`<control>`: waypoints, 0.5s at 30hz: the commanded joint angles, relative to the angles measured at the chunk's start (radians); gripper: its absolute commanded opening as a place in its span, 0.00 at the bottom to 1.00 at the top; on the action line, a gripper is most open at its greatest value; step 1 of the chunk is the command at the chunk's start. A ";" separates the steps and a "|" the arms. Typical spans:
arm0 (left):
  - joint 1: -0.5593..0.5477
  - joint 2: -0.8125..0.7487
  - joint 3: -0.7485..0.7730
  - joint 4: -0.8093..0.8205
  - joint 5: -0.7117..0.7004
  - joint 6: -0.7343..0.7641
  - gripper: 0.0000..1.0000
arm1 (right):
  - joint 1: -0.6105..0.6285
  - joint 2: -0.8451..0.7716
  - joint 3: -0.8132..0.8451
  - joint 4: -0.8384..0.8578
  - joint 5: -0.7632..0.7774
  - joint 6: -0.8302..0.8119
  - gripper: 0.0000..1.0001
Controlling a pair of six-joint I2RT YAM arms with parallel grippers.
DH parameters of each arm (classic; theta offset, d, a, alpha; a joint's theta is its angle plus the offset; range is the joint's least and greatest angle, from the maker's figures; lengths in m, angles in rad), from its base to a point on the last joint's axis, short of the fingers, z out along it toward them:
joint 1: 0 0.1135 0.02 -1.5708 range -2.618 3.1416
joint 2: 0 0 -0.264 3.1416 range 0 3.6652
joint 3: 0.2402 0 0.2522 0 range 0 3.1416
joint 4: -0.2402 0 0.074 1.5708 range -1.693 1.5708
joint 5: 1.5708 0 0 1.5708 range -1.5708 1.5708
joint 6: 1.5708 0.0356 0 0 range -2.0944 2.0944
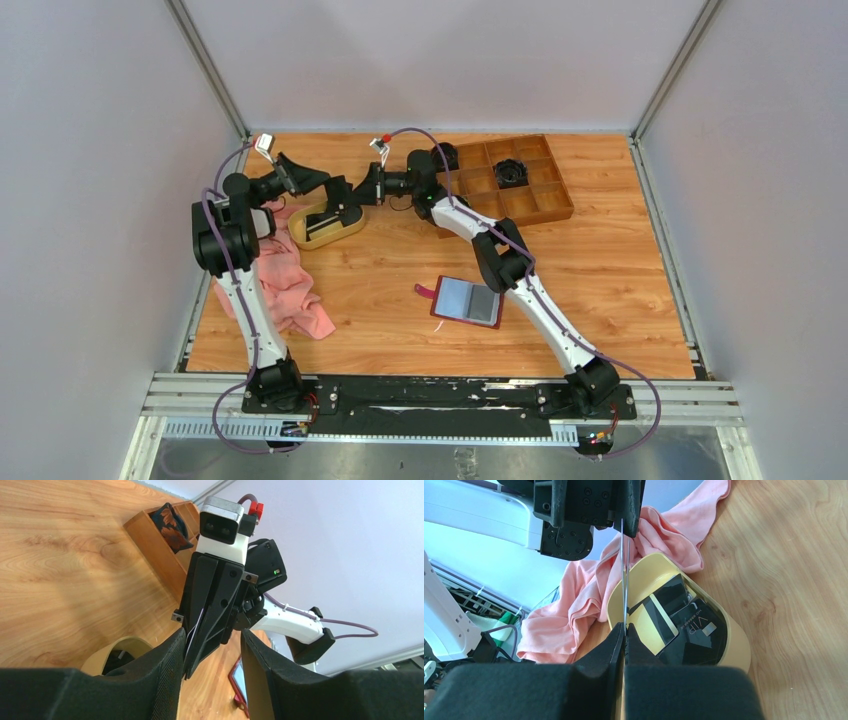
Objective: Put the credit cards into the card holder
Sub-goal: Pick up the credit card from the storage box.
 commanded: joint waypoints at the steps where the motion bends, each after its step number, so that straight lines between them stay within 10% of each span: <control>1: 0.005 0.033 0.013 0.045 0.032 0.008 0.45 | -0.006 -0.050 -0.009 0.033 -0.003 0.010 0.00; 15: 0.012 0.056 0.034 0.045 0.033 0.000 0.11 | -0.005 -0.049 -0.017 0.021 0.007 -0.005 0.00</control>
